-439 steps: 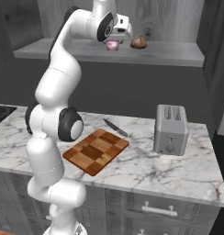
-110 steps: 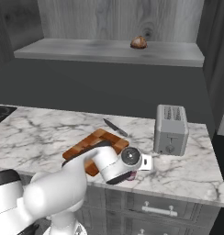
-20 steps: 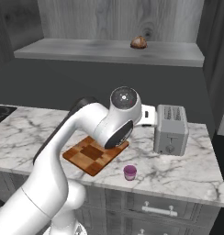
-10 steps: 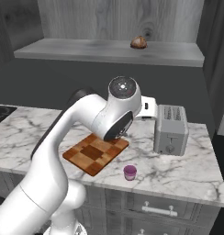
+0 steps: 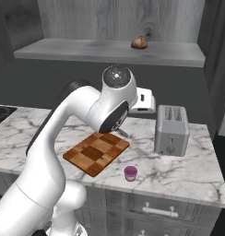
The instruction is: Pick the bread, place it on the cutting board, pick the jam, place it on the counter, and close the cabinet.
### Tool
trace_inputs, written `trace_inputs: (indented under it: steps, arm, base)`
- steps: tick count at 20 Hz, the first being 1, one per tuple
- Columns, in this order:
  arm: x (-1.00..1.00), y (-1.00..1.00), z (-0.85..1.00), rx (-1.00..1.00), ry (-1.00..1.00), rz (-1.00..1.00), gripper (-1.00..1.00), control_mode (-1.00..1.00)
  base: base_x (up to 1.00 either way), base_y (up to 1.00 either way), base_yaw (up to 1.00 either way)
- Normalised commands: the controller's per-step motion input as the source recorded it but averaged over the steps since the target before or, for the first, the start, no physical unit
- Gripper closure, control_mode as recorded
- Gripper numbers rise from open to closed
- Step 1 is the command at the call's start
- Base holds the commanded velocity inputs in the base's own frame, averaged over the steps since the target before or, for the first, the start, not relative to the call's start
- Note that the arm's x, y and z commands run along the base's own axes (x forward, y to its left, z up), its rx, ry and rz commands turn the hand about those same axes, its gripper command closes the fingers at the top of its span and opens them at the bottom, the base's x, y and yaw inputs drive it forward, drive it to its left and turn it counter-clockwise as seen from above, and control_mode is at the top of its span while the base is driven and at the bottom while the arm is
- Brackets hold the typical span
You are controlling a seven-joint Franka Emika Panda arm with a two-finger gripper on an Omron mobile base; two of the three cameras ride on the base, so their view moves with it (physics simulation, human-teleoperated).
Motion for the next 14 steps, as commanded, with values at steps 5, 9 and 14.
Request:
trace_inputs:
  steps: [5, 9, 14]
  arm:
    - [-0.01, 0.04, 0.35, 0.01, 0.00, 0.00, -1.00, -1.00]
    - [-0.02, 0.00, 0.34, 0.01, -0.01, 0.00, -1.00, -1.00]
    - [0.00, 0.00, 0.27, 0.01, -0.01, 0.00, -1.00, -1.00]
  base:
    - [0.00, 0.00, 0.00]
    - [0.00, 0.00, 0.00]
    - [0.00, 0.00, 0.00]
